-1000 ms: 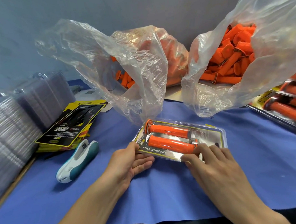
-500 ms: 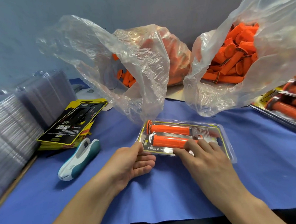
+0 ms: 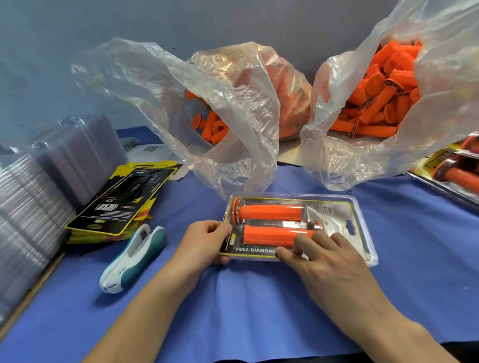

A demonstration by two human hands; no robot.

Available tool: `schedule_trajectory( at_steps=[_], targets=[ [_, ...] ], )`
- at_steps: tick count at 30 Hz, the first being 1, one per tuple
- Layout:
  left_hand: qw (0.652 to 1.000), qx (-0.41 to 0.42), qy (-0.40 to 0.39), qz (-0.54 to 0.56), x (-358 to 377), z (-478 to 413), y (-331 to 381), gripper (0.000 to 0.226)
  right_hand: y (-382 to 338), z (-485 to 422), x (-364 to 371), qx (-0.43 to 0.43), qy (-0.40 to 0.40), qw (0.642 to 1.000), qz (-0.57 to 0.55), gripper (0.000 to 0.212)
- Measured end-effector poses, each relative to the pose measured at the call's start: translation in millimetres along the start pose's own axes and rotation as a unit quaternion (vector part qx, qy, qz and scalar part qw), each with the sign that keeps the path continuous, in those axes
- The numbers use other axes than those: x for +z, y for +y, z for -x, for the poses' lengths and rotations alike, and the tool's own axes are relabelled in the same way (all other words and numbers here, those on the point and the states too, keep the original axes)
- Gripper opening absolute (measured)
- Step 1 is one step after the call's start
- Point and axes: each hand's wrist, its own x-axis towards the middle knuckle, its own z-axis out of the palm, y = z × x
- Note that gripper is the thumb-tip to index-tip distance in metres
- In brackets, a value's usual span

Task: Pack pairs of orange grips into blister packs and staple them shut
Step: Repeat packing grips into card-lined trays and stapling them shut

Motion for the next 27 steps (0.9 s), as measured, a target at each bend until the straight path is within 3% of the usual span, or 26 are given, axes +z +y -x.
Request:
schedule_trajectory(
  at_steps=[3, 8, 13, 19, 21, 22, 24, 27],
  targets=[
    [0.999, 0.016, 0.016, -0.043, 0.1, -6.8, 3.9, 0.031, 1.4, -0.7, -0.7, -0.003, -0.001, 1.0, -0.01, 0.027],
    [0.994, 0.0, -0.027, -0.109, -4.0, -14.2, 6.3, 0.026, 7.7, 0.1, -0.1, 0.004, -0.016, 0.999, -0.037, 0.039],
    [0.994, -0.041, -0.102, -0.023, -13.1, -16.7, 8.3, 0.021, 12.5, 3.5, 1.5, -0.006, -0.021, 0.999, -0.049, 0.037],
    [0.996, -0.024, -0.078, -0.021, -13.1, -12.8, 11.3, 0.032, 13.6, 3.9, 0.7, -0.008, -0.033, 0.997, -0.064, 0.043],
    [0.996, 0.024, -0.025, -0.087, -16.0, -11.8, 12.2, 0.034, 13.7, 3.8, 0.5, -0.001, -0.029, 0.997, -0.068, 0.043],
    [0.984, 0.073, 0.029, -0.161, -20.9, -11.0, 12.6, 0.03, 13.3, 3.5, 0.2, 0.004, -0.027, 0.997, -0.07, 0.042],
    [0.925, 0.149, 0.141, -0.319, -34.9, -4.9, 11.8, 0.023, 10.5, 1.5, 0.7, 0.006, -0.025, 0.997, -0.067, 0.041],
    [0.831, 0.088, 0.212, -0.507, -58.2, 10.4, 0.6, 0.047, 4.7, -2.6, 2.2, -0.001, -0.023, 0.998, -0.056, 0.037]
  ],
)
